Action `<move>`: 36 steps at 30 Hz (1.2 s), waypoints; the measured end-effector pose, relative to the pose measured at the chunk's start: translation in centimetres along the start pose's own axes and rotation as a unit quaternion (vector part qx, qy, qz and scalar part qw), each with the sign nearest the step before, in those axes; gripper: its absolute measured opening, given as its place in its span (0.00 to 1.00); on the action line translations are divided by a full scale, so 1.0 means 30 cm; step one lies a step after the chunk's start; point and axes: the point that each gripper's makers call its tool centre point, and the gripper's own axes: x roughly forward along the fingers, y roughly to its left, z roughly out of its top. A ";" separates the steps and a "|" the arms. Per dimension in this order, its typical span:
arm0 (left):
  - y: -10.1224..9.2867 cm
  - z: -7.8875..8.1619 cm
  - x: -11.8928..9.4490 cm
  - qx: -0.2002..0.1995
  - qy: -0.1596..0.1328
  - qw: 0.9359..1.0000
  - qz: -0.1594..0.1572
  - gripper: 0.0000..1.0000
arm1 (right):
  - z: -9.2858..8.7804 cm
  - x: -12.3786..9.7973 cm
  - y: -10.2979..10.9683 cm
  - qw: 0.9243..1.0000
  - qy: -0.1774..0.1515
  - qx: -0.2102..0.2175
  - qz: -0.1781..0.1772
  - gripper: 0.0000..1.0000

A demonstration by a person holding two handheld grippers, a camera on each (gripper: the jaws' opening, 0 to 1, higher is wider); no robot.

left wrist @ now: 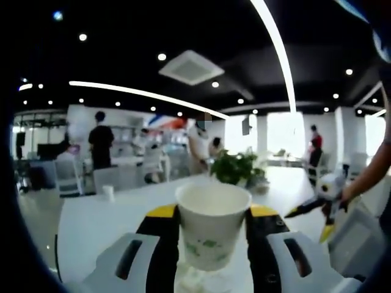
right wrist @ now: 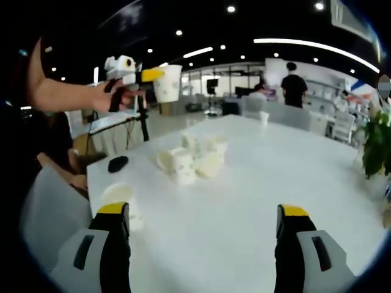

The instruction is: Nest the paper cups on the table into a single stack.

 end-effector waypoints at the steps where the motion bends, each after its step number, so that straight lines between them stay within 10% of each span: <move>1: -0.009 0.004 -0.001 0.002 -0.003 1.000 -0.001 0.41 | 0.001 -0.001 0.002 1.000 0.000 0.001 0.000 0.99; 36: -0.218 -0.032 -0.041 0.012 -0.004 0.997 -0.073 0.42 | -0.011 0.002 0.019 1.000 0.008 -0.002 0.009 0.98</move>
